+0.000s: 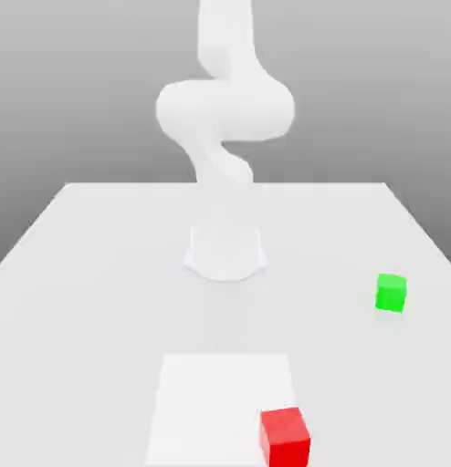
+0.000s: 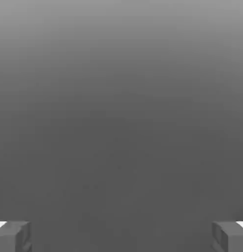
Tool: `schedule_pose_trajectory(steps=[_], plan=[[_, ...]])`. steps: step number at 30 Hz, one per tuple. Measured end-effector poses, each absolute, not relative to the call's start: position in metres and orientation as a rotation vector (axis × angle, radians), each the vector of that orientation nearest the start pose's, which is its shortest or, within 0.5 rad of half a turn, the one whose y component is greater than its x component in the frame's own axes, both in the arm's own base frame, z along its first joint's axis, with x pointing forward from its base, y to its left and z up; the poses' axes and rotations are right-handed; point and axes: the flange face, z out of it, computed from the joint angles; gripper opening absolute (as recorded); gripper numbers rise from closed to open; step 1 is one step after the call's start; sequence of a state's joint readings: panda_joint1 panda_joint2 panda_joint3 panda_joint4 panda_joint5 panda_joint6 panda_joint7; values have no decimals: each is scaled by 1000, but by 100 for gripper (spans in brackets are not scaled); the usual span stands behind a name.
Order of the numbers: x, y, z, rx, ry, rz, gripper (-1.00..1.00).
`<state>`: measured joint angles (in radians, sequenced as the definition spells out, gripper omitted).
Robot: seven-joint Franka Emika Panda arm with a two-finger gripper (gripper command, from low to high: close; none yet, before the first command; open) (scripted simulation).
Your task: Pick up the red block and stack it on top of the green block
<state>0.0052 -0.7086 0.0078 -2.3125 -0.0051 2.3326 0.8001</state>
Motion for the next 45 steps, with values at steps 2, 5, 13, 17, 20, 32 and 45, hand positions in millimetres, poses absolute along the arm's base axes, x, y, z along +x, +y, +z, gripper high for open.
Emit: schedule_pose_trajectory(steps=[2,5,13,17,20,32,45], plan=[[406,11,643,-2552,1037,-887,0],[439,19,594,-2625,1037,-788,0],[493,40,450,-2797,1018,-507,0],[503,51,374,-2871,998,-355,0],[502,61,317,-2922,976,-236,0],[483,73,147,-2996,944,-1,-100],[467,104,213,-3048,751,2,-100]])
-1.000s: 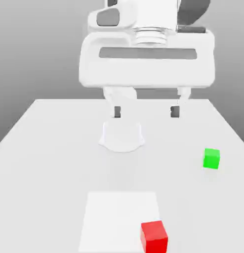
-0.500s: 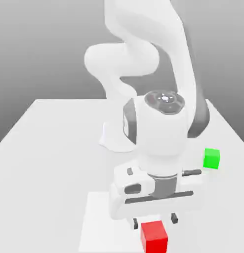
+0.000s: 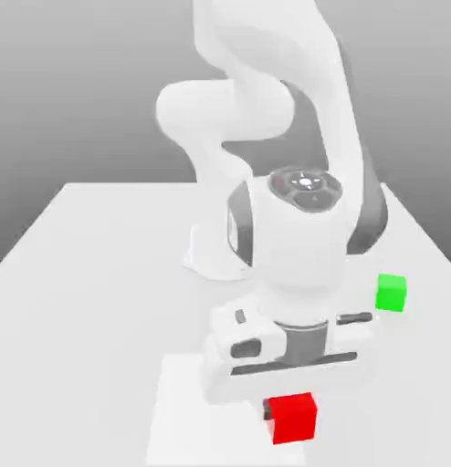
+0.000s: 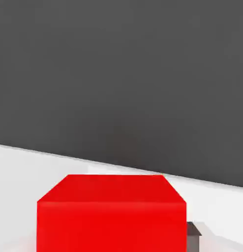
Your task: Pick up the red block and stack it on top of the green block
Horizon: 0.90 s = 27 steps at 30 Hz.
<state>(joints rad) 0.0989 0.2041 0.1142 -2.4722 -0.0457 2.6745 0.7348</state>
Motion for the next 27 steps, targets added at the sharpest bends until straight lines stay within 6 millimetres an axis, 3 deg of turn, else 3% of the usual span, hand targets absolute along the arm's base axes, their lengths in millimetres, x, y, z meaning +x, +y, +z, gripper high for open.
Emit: schedule_pose_trajectory(steps=[5,8,13,16,24,27], plan=[[418,178,225,-3128,231,5,-100],[376,225,231,-3133,-127,5,-100],[306,276,238,-3063,-676,6,-100],[265,293,242,-2983,-972,6,-100],[156,315,247,-2630,-1718,4,-100],[143,317,229,-2571,-1809,1,-100]])
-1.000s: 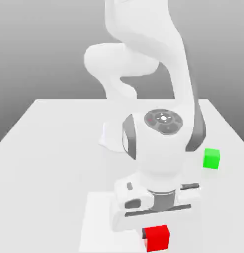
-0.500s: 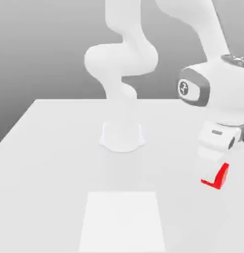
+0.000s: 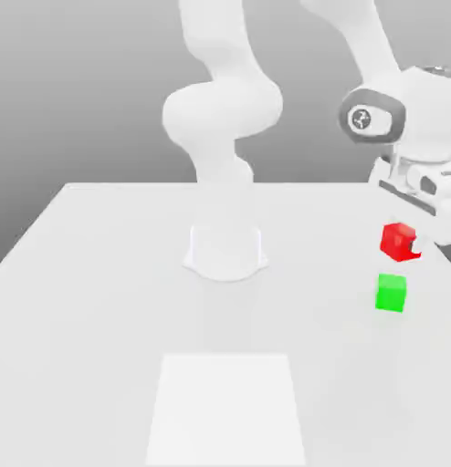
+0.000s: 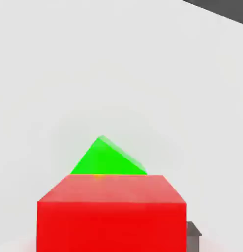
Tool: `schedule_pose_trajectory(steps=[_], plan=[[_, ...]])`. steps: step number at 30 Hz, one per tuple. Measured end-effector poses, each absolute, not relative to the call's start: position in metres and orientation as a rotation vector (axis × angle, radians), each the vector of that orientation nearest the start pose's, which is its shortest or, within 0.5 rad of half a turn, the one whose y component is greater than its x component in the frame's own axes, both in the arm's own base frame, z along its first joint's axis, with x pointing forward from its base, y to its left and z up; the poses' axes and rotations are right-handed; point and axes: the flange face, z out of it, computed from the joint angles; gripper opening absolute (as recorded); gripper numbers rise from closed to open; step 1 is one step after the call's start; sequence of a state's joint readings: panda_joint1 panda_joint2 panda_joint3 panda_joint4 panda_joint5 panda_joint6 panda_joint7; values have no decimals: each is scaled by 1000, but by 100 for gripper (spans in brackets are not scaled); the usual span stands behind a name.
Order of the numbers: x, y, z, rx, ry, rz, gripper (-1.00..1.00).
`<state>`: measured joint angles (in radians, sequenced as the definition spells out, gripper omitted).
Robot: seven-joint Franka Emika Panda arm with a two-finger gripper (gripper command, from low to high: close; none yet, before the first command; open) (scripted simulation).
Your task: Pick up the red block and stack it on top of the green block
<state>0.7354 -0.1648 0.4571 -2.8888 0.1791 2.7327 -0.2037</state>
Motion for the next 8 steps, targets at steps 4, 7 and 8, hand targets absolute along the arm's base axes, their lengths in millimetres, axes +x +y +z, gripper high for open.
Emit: schedule_pose_trajectory(steps=[4,7,8], plan=[[143,316,194,-2568,-1817,0,-100],[146,314,186,-2575,-1804,1,100],[146,314,186,-2575,-1804,1,100]])
